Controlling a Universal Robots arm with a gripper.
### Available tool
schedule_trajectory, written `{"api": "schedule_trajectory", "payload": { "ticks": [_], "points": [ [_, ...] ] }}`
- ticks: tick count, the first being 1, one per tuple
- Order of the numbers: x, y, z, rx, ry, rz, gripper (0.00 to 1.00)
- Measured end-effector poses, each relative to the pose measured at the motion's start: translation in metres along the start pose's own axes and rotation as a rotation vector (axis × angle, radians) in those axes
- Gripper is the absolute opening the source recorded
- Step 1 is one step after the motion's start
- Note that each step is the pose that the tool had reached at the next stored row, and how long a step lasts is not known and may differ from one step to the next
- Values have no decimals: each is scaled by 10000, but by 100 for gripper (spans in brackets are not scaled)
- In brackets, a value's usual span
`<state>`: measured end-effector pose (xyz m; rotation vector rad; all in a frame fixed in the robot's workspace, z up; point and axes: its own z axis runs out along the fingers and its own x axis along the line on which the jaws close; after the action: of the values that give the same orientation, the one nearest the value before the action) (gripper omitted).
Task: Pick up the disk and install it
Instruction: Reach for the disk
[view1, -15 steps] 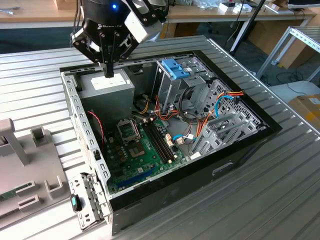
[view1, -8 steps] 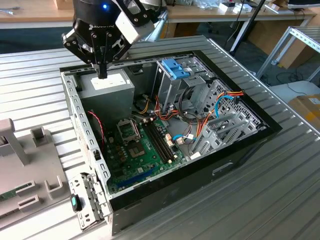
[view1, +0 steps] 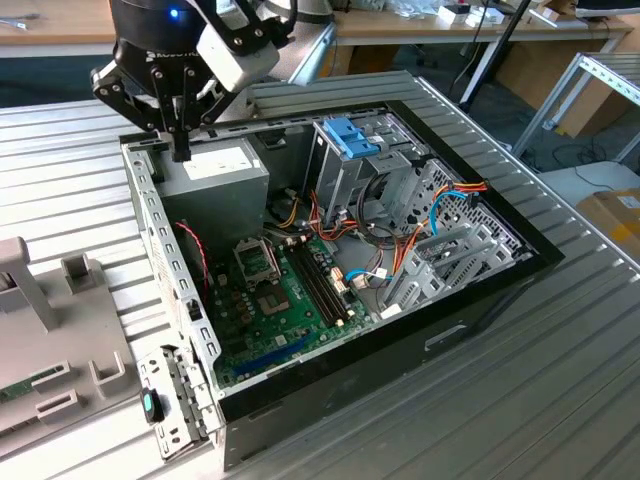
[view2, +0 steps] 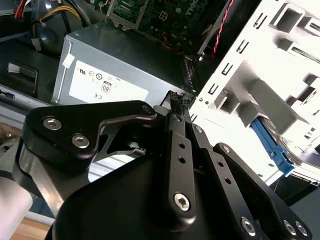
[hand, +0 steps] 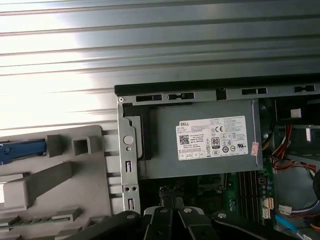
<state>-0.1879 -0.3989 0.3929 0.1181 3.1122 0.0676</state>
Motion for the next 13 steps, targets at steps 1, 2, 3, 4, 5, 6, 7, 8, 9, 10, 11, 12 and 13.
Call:
{"api": "schedule_trajectory", "payload": {
  "ticks": [1, 2, 3, 4, 5, 6, 7, 8, 9, 10, 11, 12, 13],
  "points": [
    [20, -1, 0, -1, 0, 0, 11],
    [41, -3, -1, 0, 1, -1, 11],
    [68, -5, -2, 0, 0, -1, 11],
    [78, -6, -2, 0, 1, -1, 11],
    [86, -6, -2, -1, 0, -1, 11],
    [100, -8, -3, 0, 0, -1, 11],
    [124, -10, -4, 0, 0, -1, 11],
    [145, -11, -4, 0, 1, 0, 11],
    [154, -11, -5, 1, 1, 0, 11],
    [163, -12, -5, 1, 1, 0, 11],
    [180, -14, -5, 0, 0, 0, 11],
    [194, -15, -5, 0, 0, 0, 11],
    [203, -15, -6, 0, 0, 0, 11]
  ]
}}
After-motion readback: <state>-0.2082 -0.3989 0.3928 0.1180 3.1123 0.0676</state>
